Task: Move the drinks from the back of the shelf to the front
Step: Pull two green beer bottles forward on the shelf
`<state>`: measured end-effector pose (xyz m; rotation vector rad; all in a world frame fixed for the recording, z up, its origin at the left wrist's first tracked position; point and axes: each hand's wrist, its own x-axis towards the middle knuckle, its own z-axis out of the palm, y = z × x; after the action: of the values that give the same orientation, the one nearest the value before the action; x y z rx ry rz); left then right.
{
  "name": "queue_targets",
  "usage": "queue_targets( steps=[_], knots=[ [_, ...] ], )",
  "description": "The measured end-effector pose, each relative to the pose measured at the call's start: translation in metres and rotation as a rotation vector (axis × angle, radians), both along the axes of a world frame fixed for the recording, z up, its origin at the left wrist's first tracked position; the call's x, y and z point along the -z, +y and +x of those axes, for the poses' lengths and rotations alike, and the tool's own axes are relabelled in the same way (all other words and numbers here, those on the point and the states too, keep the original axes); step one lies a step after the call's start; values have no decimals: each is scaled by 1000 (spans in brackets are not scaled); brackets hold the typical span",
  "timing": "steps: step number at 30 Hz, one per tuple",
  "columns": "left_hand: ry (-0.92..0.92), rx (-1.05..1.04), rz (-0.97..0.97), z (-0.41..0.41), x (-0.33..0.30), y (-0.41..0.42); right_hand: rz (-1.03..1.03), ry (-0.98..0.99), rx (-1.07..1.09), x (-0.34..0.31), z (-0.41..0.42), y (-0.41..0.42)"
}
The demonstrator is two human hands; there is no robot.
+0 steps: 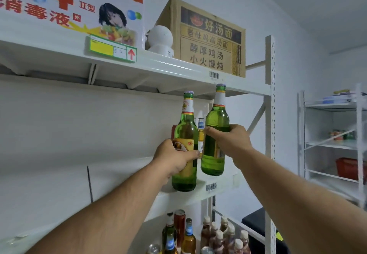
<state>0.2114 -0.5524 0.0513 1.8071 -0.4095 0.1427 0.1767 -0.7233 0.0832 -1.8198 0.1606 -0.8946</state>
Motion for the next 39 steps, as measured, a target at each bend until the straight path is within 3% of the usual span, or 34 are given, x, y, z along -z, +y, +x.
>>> queue_targets(
  steps=[13, 28, 39],
  knots=[
    [8, -104, 0, 79, -5, -6, 1, 17, -77, -3, 99, -13],
    [-8, -370, -26, 135, -12, 22, -79, 91, -346, -22, 206, 21],
    [7, -530, -45, 182, -9, 38, -166, 116, -421, -10, 295, 53]
  ],
)
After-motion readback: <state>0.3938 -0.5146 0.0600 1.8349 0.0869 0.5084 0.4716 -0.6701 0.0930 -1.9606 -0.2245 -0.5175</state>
